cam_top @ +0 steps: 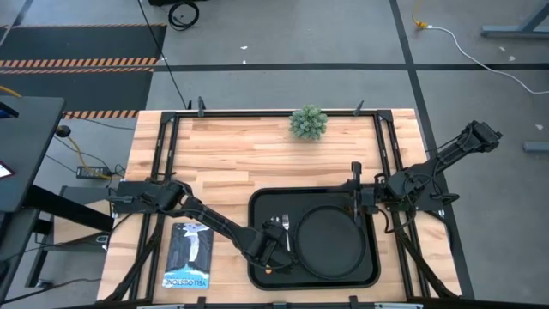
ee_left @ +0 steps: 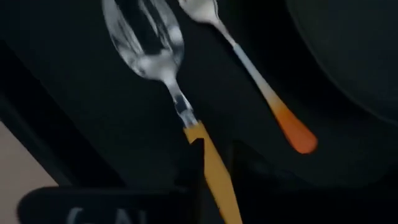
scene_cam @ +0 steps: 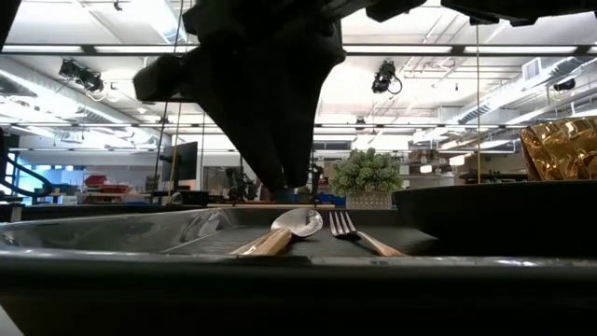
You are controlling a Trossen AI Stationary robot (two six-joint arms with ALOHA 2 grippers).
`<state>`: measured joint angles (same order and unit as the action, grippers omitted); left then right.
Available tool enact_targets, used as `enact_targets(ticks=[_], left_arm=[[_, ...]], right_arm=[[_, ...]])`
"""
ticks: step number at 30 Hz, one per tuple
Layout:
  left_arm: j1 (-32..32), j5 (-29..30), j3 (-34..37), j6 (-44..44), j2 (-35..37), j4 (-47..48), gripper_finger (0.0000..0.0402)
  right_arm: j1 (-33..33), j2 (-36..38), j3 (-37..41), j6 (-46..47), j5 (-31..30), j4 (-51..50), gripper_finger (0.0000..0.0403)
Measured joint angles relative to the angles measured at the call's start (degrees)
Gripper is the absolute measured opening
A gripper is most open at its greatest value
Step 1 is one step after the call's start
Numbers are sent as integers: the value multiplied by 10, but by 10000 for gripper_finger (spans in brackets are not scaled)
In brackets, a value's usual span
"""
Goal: Pick and place plate/cup/fork/spoon on tray
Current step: Adjust the yellow spoon on the black tray
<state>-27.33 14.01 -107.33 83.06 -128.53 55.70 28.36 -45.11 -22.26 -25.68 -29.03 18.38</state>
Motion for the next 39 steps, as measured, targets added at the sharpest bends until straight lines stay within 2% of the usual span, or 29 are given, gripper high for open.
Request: enact_targets(ticks=[5, 9, 16, 21, 32, 35, 39], left_arm=[[16, 53, 0, -50, 0, 24, 111], [38, 63, 0, -92, -5, 34, 110], [64, 27, 1, -173, -24, 26, 86], [69, 13, 1, -192, -27, 14, 72], [60, -26, 1, -110, -25, 15, 66], [54, -44, 1, -76, -25, 20, 82], [51, -51, 1, -26, -25, 31, 125]], right_arm=[[0, 0, 0, 2, 7, 0, 63], [0, 0, 0, 2, 7, 0, 63], [0, 0, 0, 2, 7, 0, 63], [0, 0, 0, 1, 7, -1, 63], [0, 0, 0, 0, 7, 0, 63], [0, 0, 0, 0, 7, 0, 63], [0, 0, 0, 0, 7, 0, 63]])
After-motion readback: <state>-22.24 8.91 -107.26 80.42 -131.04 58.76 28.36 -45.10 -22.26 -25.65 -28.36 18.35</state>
